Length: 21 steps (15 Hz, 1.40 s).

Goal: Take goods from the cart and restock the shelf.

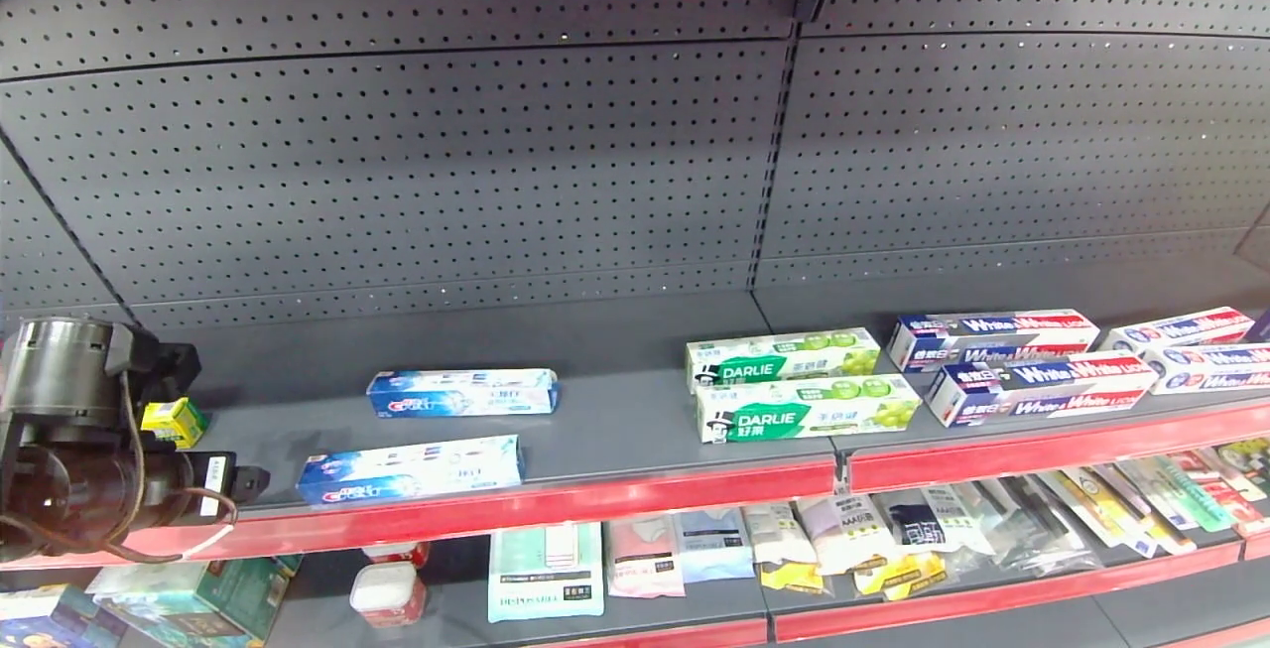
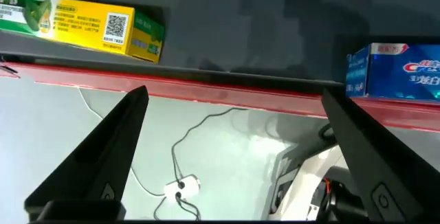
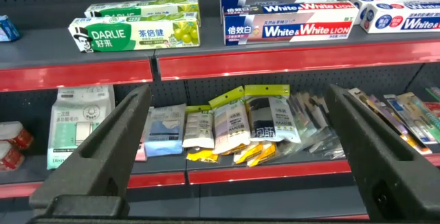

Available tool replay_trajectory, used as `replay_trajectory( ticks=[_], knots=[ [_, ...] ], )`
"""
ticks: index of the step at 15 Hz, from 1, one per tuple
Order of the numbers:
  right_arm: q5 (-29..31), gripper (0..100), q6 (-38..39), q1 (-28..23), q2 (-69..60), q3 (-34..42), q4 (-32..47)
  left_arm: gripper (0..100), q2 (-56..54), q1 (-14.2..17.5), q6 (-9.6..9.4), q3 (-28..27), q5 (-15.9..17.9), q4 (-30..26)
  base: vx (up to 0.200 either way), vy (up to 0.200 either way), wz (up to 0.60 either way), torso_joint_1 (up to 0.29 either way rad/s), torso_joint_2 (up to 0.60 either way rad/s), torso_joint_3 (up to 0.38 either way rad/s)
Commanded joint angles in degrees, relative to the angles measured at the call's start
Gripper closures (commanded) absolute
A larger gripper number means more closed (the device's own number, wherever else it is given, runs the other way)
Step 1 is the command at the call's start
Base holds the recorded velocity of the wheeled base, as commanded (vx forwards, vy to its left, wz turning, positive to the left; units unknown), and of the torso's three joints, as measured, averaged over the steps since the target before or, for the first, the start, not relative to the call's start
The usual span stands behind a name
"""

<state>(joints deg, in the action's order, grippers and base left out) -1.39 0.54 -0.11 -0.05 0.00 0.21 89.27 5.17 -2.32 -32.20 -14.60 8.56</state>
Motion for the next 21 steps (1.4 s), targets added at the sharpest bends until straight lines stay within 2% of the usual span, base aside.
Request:
replay_trajectory(
  ticks=[1, 5, 8, 14, 21],
  knots=[
    [-0.02, 0, -0.01, 0.02, 0.14, 0.00, -0.03, 0, 1.08, -0.07, -0.06, -0.15, 0.01, -0.03, 0.000, 0.000, 0.00, 0.000, 0.00, 0.000],
    [-0.02, 0, -0.01, 0.02, 0.05, 0.00, 0.06, 0, 2.22, 0.02, 0.03, -0.15, 0.10, 0.06, 0.000, 0.000, 0.00, 0.000, 0.00, 0.000],
    [-0.02, 0, -0.01, 0.02, 0.05, 0.00, -0.03, 0, 3.72, -0.07, 0.03, -0.32, 0.10, 3.40, 0.000, 0.000, 0.00, 0.000, 0.00, 0.000],
    [-0.02, 0, -0.01, 0.02, 0.14, 0.00, -0.03, 0, 4.42, -0.33, 0.12, -0.06, 0.19, 3.48, 0.000, 0.000, 0.00, 0.000, 0.00, 0.000],
    [-0.02, 0, -0.01, 0.02, 0.14, 0.00, -0.03, 0, 5.39, -2.71, 0.29, -0.15, 0.10, 5.33, 0.000, 0.000, 0.00, 0.000, 0.00, 0.000]
  ],
)
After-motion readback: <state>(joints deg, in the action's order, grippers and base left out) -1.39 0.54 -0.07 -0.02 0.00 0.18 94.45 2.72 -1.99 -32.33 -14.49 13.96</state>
